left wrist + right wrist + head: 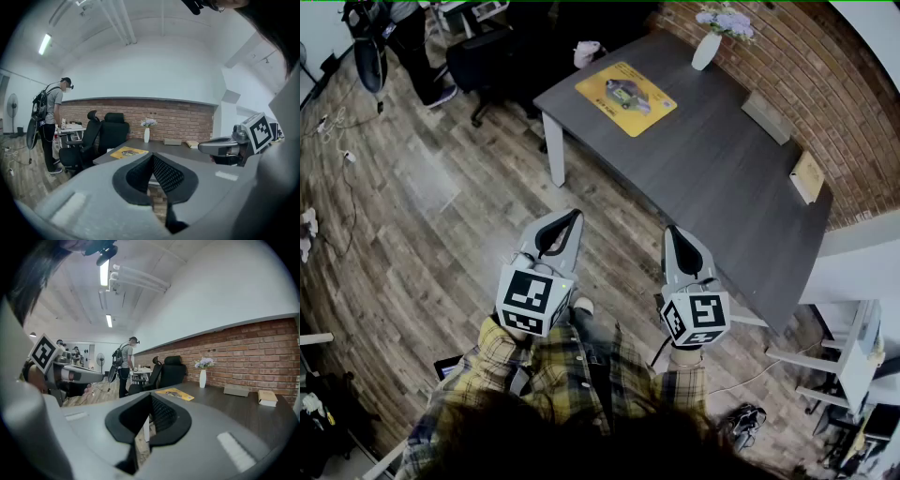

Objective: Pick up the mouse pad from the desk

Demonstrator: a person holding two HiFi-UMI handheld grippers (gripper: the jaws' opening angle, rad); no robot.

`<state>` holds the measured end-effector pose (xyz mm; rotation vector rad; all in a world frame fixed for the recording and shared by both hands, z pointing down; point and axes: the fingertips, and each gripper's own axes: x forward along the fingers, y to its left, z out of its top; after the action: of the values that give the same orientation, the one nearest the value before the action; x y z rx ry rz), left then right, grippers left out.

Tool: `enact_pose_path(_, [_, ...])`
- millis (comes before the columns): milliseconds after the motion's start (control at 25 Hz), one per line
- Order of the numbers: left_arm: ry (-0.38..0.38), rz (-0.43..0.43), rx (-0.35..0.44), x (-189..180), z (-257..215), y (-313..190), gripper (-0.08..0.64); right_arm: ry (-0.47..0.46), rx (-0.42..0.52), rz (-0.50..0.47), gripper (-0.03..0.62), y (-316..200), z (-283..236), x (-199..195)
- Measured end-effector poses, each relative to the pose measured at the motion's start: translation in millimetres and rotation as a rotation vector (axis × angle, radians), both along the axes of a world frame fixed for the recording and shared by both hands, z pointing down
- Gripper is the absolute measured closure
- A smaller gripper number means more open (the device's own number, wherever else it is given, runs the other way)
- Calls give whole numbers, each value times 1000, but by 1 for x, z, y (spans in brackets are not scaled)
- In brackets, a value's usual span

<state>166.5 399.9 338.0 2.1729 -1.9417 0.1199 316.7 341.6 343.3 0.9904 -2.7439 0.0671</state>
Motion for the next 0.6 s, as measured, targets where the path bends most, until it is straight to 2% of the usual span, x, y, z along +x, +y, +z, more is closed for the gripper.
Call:
enact_pose_path(320, [2, -42, 12, 11, 1, -2, 557, -87, -32, -1, 584, -8, -2, 26])
enact_pose_path(400, [2, -49, 9, 12, 2, -4, 521, -105, -47, -14, 580, -11, -1, 29])
enact_pose_path(480, [-1, -55, 2, 13, 4, -7, 497, -115, -61, -29, 566, -14, 1, 30])
enact_pose_path(600, [-16, -71, -5, 9, 6, -11, 454, -125, -90, -58, 497, -19, 6, 24])
